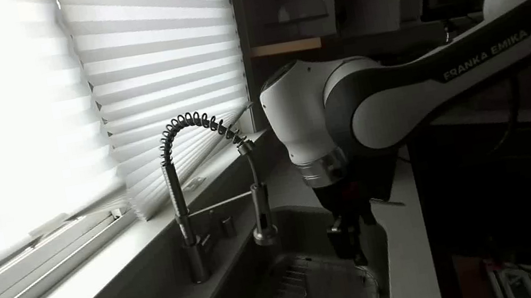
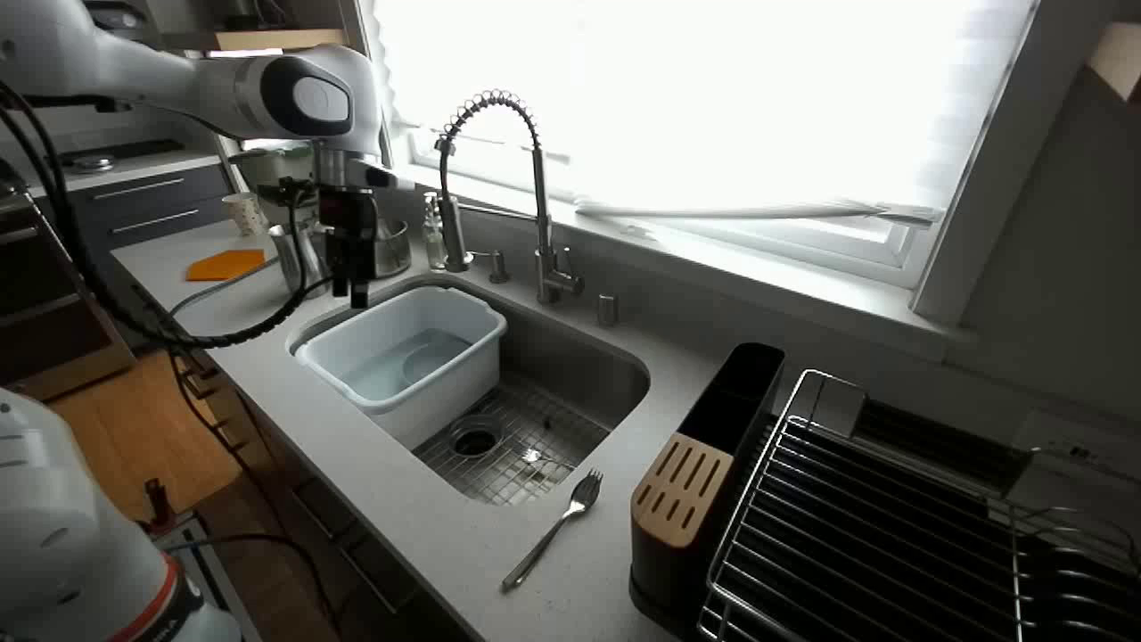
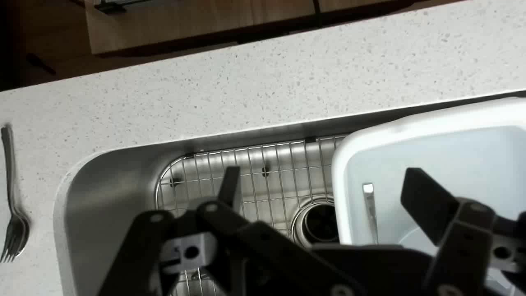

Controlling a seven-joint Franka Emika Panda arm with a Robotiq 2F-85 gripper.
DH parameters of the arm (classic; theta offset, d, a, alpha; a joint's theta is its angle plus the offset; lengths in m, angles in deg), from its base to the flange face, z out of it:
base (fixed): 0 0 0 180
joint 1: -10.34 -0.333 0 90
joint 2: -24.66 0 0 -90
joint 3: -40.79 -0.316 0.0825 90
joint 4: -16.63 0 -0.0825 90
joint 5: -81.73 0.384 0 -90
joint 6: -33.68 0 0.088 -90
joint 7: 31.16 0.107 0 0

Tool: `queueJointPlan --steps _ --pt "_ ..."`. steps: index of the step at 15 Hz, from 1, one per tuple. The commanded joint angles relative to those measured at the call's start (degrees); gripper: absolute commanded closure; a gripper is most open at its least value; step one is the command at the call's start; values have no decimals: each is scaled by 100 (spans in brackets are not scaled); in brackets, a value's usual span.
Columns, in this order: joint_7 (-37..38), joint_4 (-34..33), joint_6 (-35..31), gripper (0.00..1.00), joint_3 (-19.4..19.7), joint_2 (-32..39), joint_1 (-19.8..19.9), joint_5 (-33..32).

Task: Pick up the spoon on the sink worktop and place it in the utensil holder

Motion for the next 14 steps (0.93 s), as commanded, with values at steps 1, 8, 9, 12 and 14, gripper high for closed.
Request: queueJointPlan --steps 1,8,9,12,14 --pt "26 -8 8 0 113 11 -125 -26" --pt "26 -8 8 0 113 11 -125 -27" --pt "26 -8 8 0 113 11 -125 -27" --pt "-13 -32 36 0 175 125 -1 -510" --pt "-197 21 53 0 276 152 61 -1054"
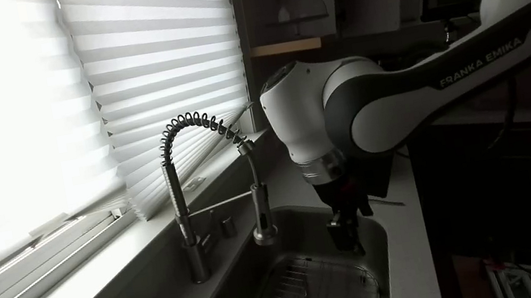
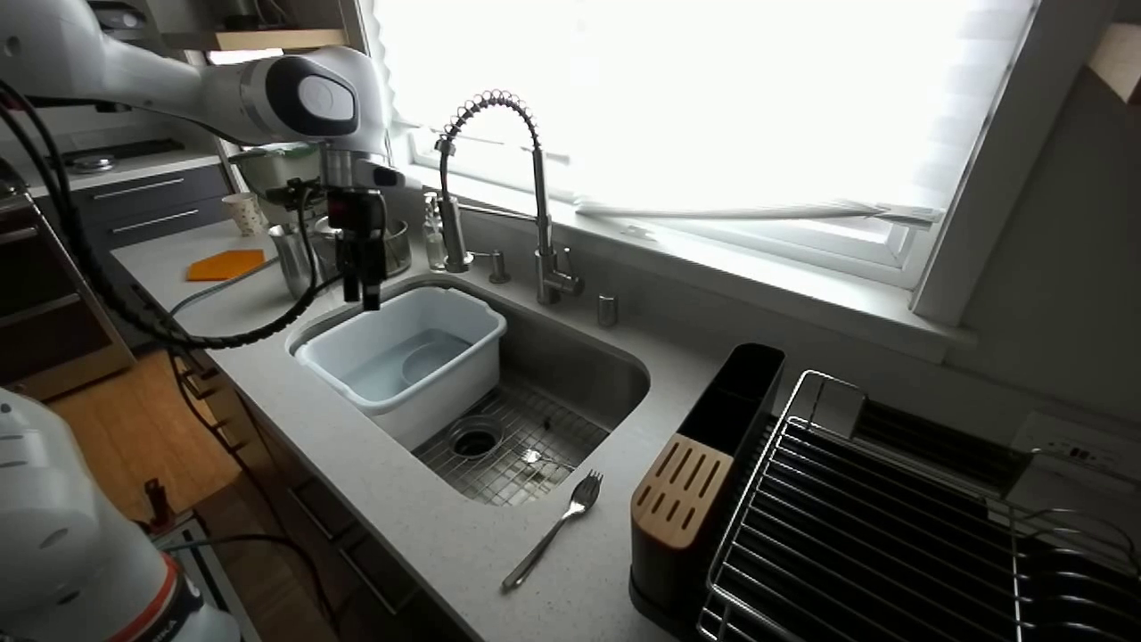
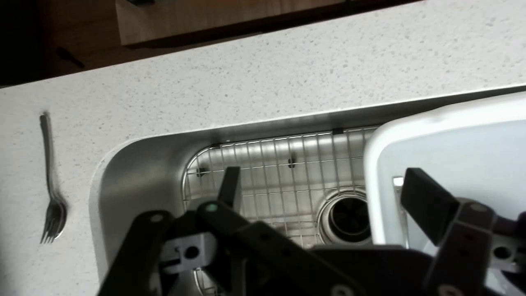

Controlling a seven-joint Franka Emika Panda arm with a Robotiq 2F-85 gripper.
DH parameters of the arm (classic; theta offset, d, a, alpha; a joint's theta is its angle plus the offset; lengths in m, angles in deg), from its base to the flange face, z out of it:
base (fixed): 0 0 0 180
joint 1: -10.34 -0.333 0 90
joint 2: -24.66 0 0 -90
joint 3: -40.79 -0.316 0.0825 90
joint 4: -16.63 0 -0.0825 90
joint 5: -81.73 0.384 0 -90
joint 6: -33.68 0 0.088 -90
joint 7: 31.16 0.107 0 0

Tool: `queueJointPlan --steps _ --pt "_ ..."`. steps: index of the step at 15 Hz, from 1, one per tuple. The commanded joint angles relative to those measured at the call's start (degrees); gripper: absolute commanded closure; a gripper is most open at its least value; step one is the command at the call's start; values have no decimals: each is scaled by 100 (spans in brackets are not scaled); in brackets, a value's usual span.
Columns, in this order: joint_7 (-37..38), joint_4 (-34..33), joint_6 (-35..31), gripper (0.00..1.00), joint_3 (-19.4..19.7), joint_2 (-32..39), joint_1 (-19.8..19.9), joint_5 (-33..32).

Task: Pick up the spoon on the sink worktop and place it in the utensil holder

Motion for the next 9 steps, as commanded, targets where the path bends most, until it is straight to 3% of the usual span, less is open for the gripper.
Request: queueJointPlan --steps 1,4,9 --pt "-352 69 64 0 268 120 69 -853" --pt "-1128 340 -167 0 600 76 84 -1203" --pt "-3204 700 -856 0 1432 22 199 -733"
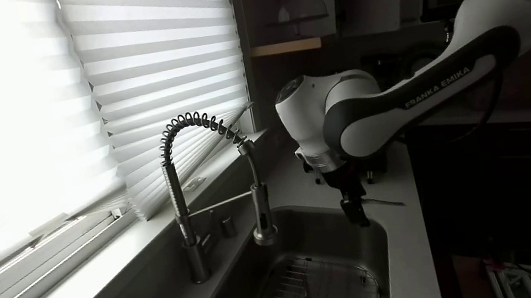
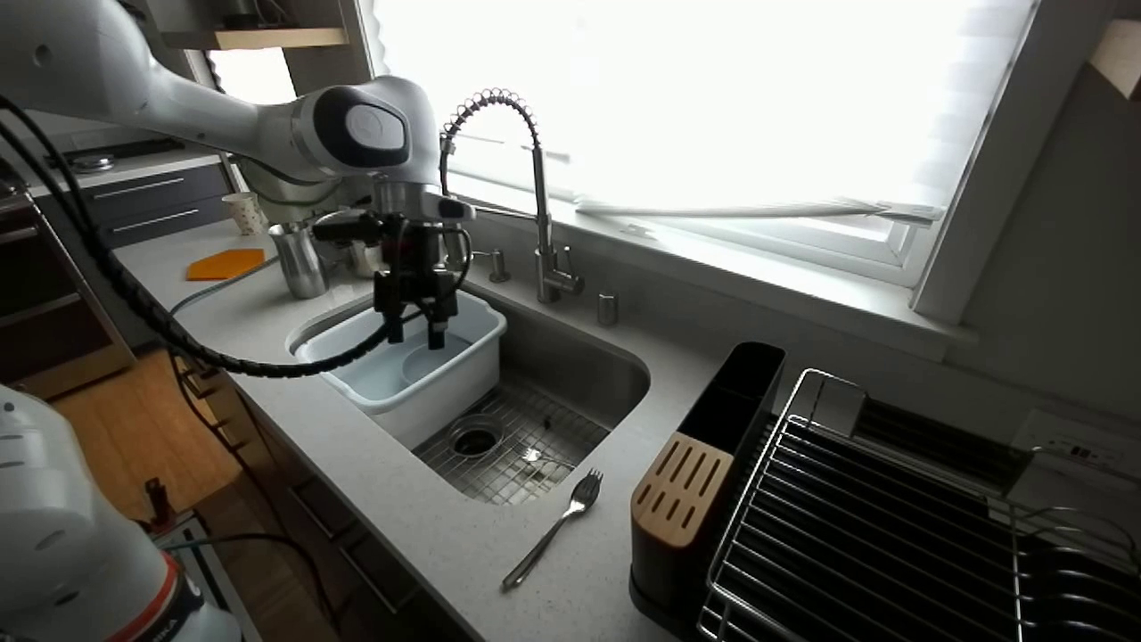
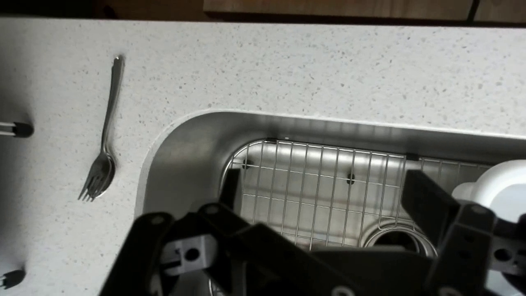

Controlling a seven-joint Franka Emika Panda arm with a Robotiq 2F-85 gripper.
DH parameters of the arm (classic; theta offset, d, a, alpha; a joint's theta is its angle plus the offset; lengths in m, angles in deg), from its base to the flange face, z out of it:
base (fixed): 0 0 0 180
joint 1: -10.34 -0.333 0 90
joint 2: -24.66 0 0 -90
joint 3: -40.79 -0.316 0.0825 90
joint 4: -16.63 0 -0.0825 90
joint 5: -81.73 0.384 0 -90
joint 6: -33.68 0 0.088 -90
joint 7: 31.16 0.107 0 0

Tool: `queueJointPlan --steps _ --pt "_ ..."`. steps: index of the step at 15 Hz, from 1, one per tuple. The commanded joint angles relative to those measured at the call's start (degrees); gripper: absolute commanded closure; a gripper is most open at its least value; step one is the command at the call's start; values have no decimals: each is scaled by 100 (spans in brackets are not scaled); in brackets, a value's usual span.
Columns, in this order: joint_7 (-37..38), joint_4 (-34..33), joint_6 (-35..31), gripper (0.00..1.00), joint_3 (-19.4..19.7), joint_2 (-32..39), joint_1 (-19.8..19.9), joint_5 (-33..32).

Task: Pick up the spoon on the sink worktop and place it in the utensil holder

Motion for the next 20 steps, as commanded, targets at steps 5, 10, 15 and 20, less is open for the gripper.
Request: queueJointPlan --steps 5,10,15,20 --pt "-2557 328 -525 0 1149 63 397 573" --pt "-2841 282 -538 0 1319 131 590 417" --pt "-2915 287 -593 0 1346 188 626 416" --pt "-3061 300 -837 0 1459 257 724 298"
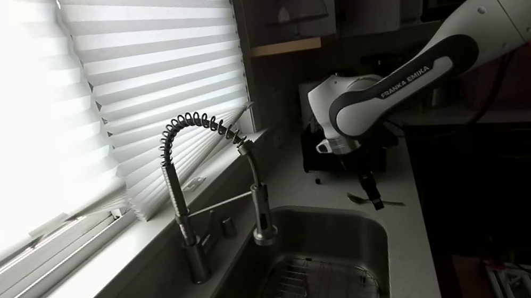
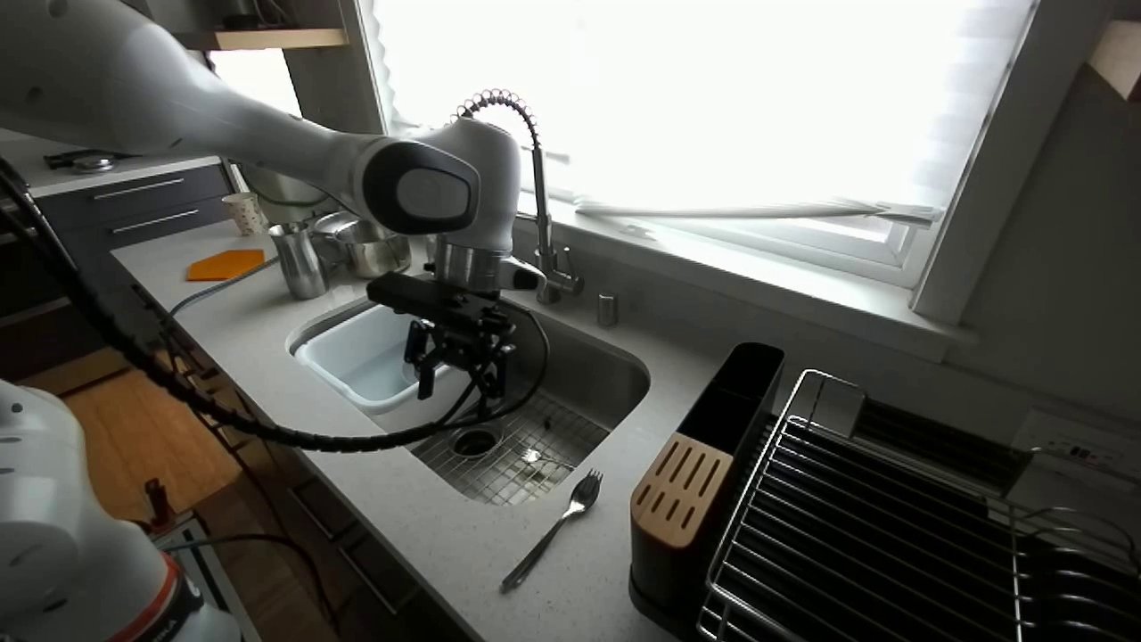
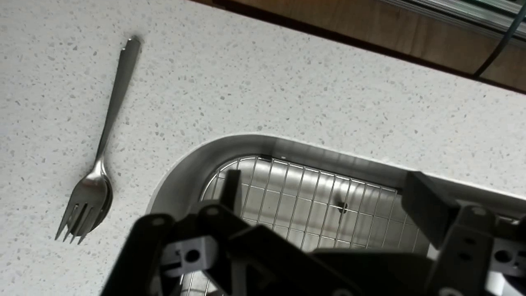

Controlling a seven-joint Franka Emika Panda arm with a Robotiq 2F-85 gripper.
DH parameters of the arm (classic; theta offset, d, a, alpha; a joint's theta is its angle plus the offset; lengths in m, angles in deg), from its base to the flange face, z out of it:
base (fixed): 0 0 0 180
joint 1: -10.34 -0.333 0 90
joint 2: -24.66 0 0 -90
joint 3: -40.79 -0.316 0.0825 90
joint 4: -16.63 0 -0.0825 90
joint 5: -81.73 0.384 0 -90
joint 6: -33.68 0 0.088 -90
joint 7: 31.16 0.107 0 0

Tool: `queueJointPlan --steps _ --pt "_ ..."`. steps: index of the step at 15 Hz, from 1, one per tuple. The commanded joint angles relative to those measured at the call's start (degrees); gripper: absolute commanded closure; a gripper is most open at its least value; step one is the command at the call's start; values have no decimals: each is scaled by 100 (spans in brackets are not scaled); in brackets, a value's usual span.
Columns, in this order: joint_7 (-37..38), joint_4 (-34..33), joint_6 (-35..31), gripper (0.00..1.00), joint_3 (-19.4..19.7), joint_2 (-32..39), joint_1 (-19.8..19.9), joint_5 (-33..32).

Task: Pick up the spoon on the sink worktop and place it in the utensil holder

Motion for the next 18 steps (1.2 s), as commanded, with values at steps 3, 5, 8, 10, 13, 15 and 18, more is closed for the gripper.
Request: queueJointPlan --steps 3,5,8,10,13,15,18 --pt "-454 111 -768 0 328 105 319 -195" --pt "-760 178 -1168 0 500 170 445 -157" --pt "-1181 274 -1676 0 722 305 627 9" --pt "-1273 359 -1927 0 807 364 725 96" --pt "-1259 475 -2241 0 866 495 837 216" --pt "-1162 538 -2423 0 875 593 895 266" --pt "-1150 599 -2795 0 899 739 971 475"
